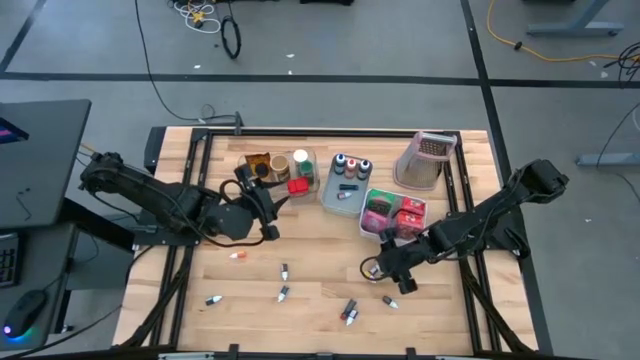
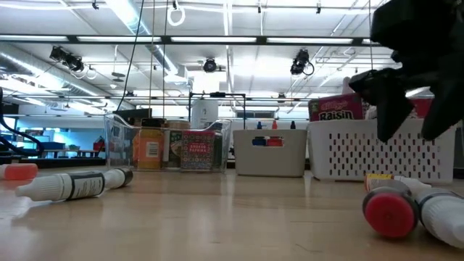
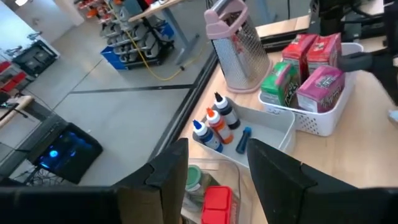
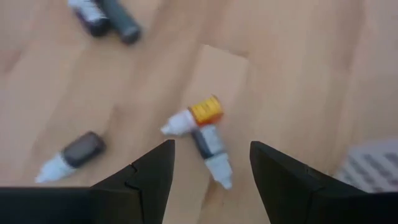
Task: Pick & Place Kitchen Items
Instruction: Put the right small black food coloring into the gray bin
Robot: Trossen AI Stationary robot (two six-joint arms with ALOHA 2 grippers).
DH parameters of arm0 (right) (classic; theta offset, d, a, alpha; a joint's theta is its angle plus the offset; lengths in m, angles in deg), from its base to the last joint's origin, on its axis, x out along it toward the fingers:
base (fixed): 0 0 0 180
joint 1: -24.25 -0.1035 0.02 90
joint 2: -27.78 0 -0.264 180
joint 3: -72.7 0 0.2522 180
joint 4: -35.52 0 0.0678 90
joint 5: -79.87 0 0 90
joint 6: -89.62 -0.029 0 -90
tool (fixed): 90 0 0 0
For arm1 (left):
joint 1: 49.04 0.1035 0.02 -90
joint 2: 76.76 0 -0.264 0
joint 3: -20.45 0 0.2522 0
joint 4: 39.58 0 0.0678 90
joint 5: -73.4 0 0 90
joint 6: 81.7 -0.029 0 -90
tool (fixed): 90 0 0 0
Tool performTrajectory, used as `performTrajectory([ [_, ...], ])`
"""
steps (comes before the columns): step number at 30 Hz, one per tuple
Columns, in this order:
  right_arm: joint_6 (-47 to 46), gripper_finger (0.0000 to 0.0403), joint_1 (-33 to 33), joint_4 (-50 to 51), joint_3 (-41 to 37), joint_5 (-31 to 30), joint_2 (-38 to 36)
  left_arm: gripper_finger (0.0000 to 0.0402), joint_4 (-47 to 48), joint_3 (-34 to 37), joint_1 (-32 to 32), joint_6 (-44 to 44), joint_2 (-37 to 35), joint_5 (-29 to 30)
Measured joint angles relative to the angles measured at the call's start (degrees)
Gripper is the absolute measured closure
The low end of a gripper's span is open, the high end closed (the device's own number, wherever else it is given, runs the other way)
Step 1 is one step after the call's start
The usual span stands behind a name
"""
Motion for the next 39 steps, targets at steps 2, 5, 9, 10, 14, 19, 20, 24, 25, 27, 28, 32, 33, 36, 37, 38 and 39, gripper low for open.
performTrajectory([
  [2,2.94,0.0183,-0.03,0.46,0.6,0.92,0.0,0.0228,-0.06,0.01,0.2,0.08,0.0,0.1],
  [5,9.68,0.0183,-0.39,1.55,2.6,0.87,0.02,0.0228,-0.17,0.01,0.24,0.04,0.0,0.67],
  [9,16.75,0.0183,-0.44,2.71,5.17,-0.47,0.02,0.0228,-0.12,-0.01,0.24,0.19,0.0,2.24],
  [10,17.65,0.0183,-0.42,1.89,5.21,0.42,0.0,0.0228,-0.05,-0.01,0.24,0.14,0.0,2.24],
  [14,21.13,0.0183,-0.35,1.86,5.21,4.92,2.32,0.0228,-0.02,-0.01,0.24,0.13,0.02,2.26],
  [19,24.62,0.0183,-0.06,3.32,5.17,2.66,7.69,0.0228,0.21,-0.03,0.24,-0.52,0.02,2.58],
  [20,24.57,0.0183,0.2,3.25,5.17,1.4,8.67,0.0228,0.35,-0.03,0.24,-0.8,0.02,2.63],
  [24,23.28,0.0183,1.72,3.05,5.17,1.84,12.3,0.0228,0.4,-0.04,0.24,-1.31,0.04,2.63],
  [25,23.15,0.0183,1.96,3.18,5.17,2.28,13.18,0.0228,0.41,-0.03,0.24,-1.29,0.04,2.63],
  [27,23.15,0.0183,2.23,3.16,5.39,2.51,14.31,0.0228,0.42,-0.05,0.24,-1.31,0.04,2.63],
  [28,23.78,0.0184,2.25,3.2,5.43,2.51,14.73,0.0228,0.42,-0.04,0.24,-1.47,0.04,2.63],
  [32,26.47,0.0206,2.24,3.03,5.43,2.56,15.23,0.0228,0.49,-0.04,0.24,-1.5,0.07,2.62],
  [33,26.55,0.0215,2.2,2.96,5.4,2.57,15.23,0.0228,0.57,-0.05,0.24,-1.47,0.07,2.62],
  [36,26.05,0.0246,2.2,2.99,5.34,3.08,15.28,0.0228,0.86,-0.05,0.24,-1.4,0.07,2.61],
  [37,25.04,0.0256,2.18,3.04,5.32,3.22,15.3,0.0228,0.84,-0.05,0.24,-1.38,0.07,2.63],
  [38,23.54,0.0266,2.18,3.07,5.32,3.67,15.32,0.0228,0.84,-0.05,0.24,-1.36,0.07,2.63],
  [39,22.39,0.0276,2.25,3.04,5.27,4.37,15.17,0.0228,0.84,-0.05,0.24,-1.36,0.07,2.63],
])
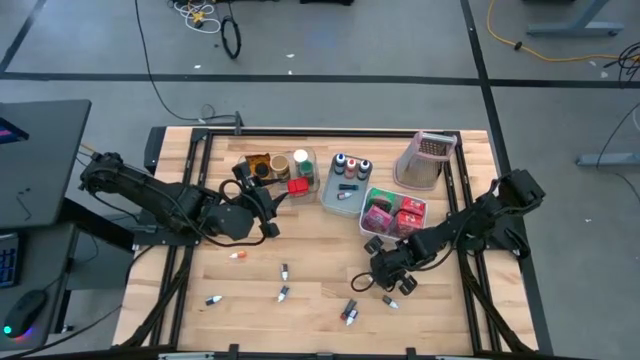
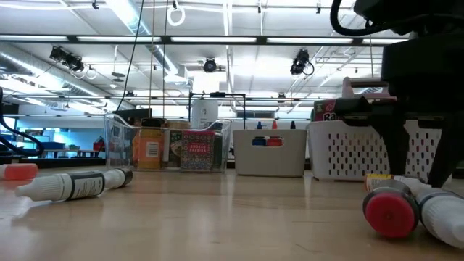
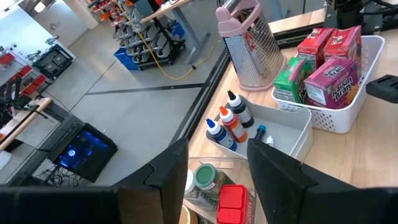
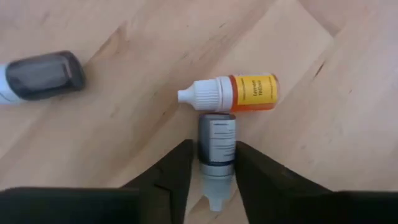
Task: Pick & Place Kitchen Items
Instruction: Put the right small black food coloring into the gray bin
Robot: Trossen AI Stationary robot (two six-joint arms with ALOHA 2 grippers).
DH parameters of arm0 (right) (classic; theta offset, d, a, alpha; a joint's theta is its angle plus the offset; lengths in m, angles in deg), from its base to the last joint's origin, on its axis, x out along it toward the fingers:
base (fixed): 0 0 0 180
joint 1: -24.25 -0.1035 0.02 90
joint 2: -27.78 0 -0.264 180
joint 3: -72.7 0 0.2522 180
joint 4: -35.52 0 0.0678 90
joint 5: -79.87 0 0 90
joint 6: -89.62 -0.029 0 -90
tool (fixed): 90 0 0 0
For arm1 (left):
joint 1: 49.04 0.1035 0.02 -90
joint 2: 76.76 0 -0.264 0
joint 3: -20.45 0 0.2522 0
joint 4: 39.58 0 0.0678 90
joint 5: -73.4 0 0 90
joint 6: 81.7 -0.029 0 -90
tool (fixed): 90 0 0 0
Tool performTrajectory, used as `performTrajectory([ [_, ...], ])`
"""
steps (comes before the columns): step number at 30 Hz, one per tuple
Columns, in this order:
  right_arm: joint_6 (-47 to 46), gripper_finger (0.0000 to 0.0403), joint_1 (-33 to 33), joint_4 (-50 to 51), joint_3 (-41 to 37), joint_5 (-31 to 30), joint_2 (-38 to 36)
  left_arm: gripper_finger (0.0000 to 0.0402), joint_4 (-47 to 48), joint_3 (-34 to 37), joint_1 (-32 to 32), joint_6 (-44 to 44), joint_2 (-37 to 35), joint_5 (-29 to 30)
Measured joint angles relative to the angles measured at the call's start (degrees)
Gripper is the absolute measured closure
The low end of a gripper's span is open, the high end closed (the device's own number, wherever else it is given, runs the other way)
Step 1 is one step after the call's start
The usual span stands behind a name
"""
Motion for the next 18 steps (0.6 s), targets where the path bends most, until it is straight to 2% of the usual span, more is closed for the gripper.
performTrajectory([
  [6,-6.87,0.0322,0.04,-0.64,-0.05,0.99,-2.02,0.0228,0.0,0.0,0.0,-0.44,0.0,0.0],
  [10,-9.02,0.0321,0.04,0.55,3.26,-1.52,-4.53,0.0228,-0.02,0.0,0.0,-1.67,0.0,0.0],
  [14,-8.07,0.0307,0.46,3.27,9.24,-7.69,-5.87,0.0228,-0.02,0.0,0.0,-1.92,0.0,0.0],
  [18,-2.72,0.0309,3.1,2.67,14.74,-16.62,-6.12,0.0228,-0.03,0.0,0.0,-1.96,0.0,0.0],
])
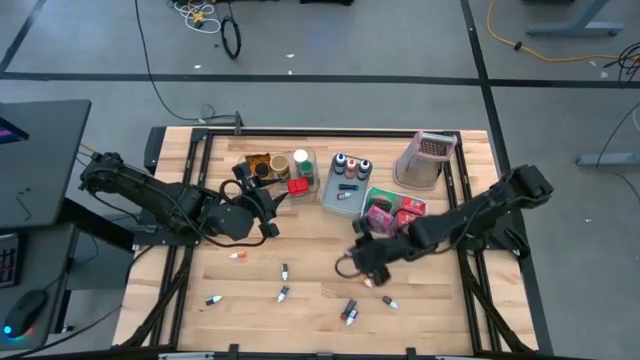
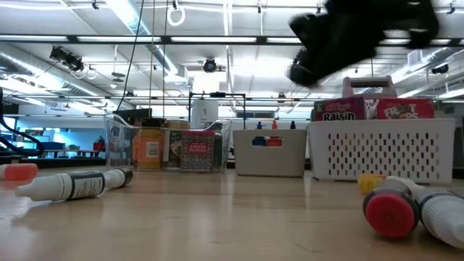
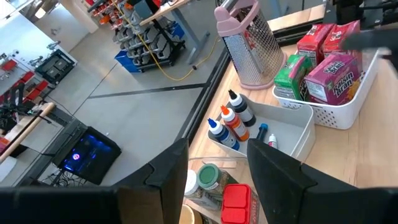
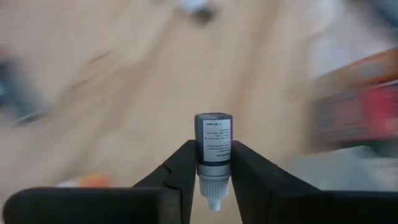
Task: Pick & Place Kitchen Items
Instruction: Put the right small black food coloring into the gray bin, then put the right small yellow food coloring into the gray bin
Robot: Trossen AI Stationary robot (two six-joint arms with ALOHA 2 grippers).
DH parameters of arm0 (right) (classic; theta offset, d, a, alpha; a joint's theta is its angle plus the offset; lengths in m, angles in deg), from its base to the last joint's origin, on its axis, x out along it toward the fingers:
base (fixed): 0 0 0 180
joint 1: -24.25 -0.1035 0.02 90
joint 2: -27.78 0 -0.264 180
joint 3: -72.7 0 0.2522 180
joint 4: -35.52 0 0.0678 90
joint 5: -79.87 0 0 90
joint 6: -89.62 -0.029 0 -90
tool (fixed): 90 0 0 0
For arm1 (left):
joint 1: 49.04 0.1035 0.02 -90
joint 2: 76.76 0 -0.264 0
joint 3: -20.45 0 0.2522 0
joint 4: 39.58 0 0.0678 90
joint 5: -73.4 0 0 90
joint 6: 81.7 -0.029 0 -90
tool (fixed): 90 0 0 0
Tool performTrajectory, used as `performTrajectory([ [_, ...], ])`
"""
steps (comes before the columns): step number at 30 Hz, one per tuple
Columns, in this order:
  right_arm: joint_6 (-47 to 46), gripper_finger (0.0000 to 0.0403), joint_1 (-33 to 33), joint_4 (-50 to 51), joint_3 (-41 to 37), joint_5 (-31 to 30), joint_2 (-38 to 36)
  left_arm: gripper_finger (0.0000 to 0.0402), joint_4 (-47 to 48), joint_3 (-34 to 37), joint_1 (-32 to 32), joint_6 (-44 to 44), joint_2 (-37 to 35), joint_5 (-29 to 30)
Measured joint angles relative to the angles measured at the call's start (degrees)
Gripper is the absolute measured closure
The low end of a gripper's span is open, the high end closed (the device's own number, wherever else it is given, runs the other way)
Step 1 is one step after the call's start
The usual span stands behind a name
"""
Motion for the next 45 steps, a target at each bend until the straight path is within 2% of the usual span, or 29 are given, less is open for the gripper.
performTrajectory([
  [2,3.67,0.031,2.4,-2.19,2.21,-2.53,0.0,0.0228,-0.02,0.0,0.0,0.0,0.0,0.0],
  [6,6.45,0.0306,9.15,-5.76,4.73,-3.59,0.04,0.0228,-0.02,0.0,0.0,0.09,0.0,-0.03],
  [11,7.48,0.0304,20.01,-5.71,4.9,3.25,1.89,0.0228,-0.03,0.0,0.0,0.69,0.0,-1.18],
  [15,8.5,0.0305,26.64,-1.89,4.9,4.06,4.09,0.0228,-0.06,0.0,0.0,0.54,0.0,-1.7],
  [21,11.89,0.0303,34.01,3.26,4.87,8.5,7.95,0.0228,-0.03,0.0,0.0,0.32,0.0,-1.66],
  [29,15.34,0.0298,36.82,3.83,4.87,10.12,11.03,0.0228,-0.02,0.0,0.0,0.32,0.0,-1.67],
  [36,14.88,0.0249,36.74,1.94,4.87,9.78,11.19,0.0228,-0.02,0.0,0.0,0.32,0.0,-1.53],
  [40,14.97,0.0229,35.7,1.4,4.87,9.41,10.96,0.0228,-0.02,0.0,0.0,0.41,0.0,-1.51],
  [45,13.68,0.0225,32.36,2.05,4.87,9.43,8.98,0.0228,-0.02,0.0,0.0,-0.19,0.0,-1.44],
])
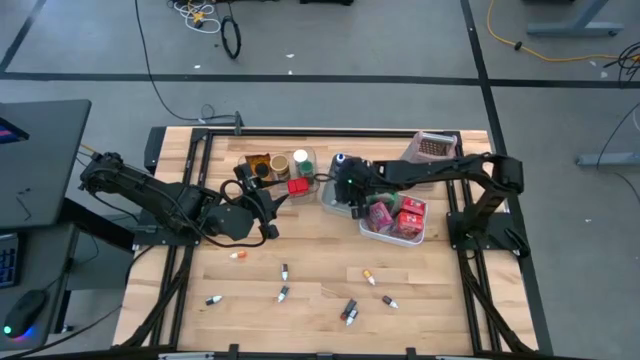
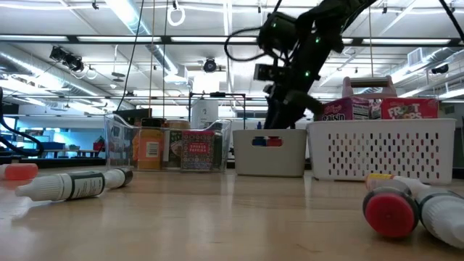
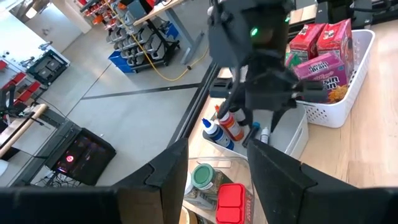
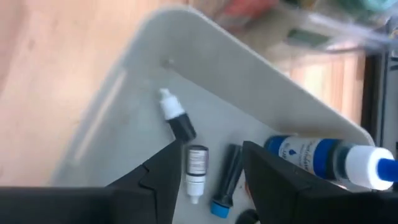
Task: Pick & Place Kitchen Items
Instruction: Put the right small yellow food coloring into the gray bin
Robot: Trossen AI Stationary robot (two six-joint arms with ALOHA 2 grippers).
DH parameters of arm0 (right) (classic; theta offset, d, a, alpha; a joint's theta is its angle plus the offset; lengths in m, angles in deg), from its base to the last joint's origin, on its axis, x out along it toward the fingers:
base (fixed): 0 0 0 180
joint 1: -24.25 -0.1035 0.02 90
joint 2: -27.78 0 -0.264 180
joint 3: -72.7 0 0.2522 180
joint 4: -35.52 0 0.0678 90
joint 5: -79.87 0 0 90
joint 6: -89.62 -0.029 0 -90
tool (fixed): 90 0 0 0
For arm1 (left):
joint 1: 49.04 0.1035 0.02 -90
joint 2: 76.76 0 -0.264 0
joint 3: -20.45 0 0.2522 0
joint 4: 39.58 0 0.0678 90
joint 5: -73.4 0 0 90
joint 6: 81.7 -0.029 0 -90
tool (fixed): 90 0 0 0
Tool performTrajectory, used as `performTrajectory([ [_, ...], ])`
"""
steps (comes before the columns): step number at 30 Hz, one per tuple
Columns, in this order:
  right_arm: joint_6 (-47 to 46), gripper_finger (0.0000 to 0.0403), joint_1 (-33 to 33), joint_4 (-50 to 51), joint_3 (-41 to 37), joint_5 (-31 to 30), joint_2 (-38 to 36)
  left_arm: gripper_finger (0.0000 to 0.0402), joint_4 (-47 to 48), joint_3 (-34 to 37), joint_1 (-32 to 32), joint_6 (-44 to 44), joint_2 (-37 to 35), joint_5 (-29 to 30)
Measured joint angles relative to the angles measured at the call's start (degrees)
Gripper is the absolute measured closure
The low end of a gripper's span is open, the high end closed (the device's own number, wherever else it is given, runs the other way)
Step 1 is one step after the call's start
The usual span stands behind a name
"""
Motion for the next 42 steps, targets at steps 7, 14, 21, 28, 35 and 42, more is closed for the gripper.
performTrajectory([
  [7,-3.04,0.0225,-8.66,1.15,0.0,-8.85,-6.64,0.0228,0.06,-0.02,0.0,0.01,0.0,-0.04],
  [14,-22.62,0.0224,-16.9,1.47,0.0,-0.83,-12.13,0.0228,0.37,-0.01,0.0,1.33,0.0,-0.39],
  [21,-41.25,0.0224,-25.27,2.42,0.0,11.04,-12.61,0.0228,0.55,-0.02,0.02,2.49,0.0,-1.67],
  [28,-64.56,0.0224,-32.92,7.55,-0.41,10.62,-12.61,0.0228,0.56,-0.02,0.0,3.62,0.0,-1.77],
  [35,-87.16,0.0224,-37.02,7.32,-5.17,7.2,-12.48,0.0228,0.52,0.0,0.02,3.7,0.0,-1.76],
  [42,-93.63,0.0224,-38.6,8.11,-6.29,5.27,-10.43,0.0228,0.3,0.0,0.01,3.72,0.0,-1.68],
])
